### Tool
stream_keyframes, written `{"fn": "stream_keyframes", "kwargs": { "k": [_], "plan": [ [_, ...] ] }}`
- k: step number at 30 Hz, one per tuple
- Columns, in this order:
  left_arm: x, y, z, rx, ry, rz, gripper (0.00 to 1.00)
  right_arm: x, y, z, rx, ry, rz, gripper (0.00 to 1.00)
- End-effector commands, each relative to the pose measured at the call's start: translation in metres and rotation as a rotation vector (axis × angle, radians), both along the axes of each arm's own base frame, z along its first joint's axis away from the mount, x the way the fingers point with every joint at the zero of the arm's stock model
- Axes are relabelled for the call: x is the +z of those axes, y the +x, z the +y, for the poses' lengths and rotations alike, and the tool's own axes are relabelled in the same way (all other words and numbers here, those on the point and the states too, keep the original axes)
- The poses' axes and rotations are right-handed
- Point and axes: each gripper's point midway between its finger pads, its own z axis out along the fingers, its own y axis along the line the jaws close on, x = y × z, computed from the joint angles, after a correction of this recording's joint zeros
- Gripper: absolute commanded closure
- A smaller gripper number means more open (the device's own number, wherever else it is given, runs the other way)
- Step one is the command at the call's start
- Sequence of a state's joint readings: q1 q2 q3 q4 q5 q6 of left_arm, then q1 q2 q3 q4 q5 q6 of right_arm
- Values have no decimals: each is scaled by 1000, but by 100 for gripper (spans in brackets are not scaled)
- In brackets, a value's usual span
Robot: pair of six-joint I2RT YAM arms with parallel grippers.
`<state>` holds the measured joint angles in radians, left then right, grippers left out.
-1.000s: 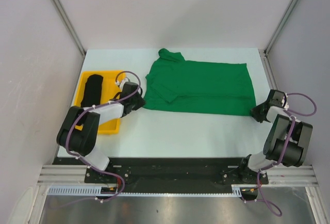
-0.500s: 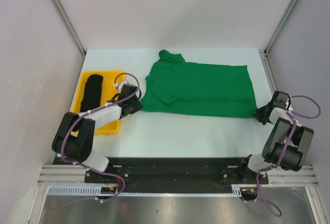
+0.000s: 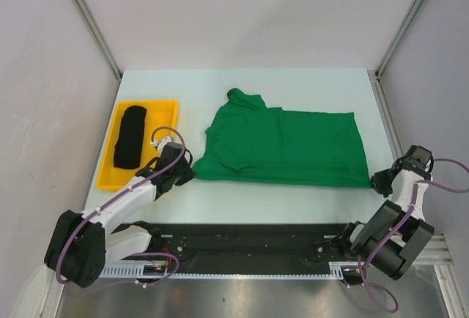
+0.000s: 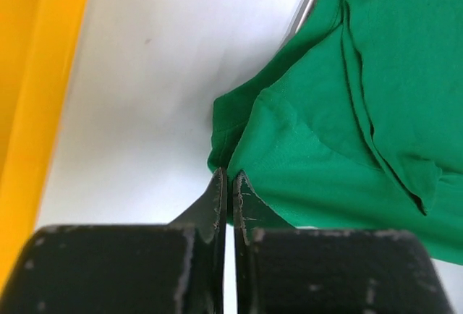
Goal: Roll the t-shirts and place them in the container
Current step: Fold the T-shirt at the center of the board.
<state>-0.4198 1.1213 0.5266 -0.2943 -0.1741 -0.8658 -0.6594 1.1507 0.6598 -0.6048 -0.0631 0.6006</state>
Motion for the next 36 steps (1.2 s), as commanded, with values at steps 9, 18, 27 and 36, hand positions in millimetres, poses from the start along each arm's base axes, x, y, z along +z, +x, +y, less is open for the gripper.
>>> {"fn": "stream_keyframes", "kwargs": {
  "k": [9, 18, 27, 36],
  "plan": [
    [75, 41, 11, -40, 100, -223, 29, 38, 32, 12, 142, -104, -101, 41],
    [50, 154, -48, -290, 185, -143, 37, 89, 118, 184, 744, -122, -420, 40],
    [-3, 186, -34, -293, 250, -11, 46, 76, 123, 358, 1240, -227, -484, 42],
    [-8, 188, -6, -202, 273, -6, 88, 60, 98, 454, 1576, -434, -482, 48]
  ]
}}
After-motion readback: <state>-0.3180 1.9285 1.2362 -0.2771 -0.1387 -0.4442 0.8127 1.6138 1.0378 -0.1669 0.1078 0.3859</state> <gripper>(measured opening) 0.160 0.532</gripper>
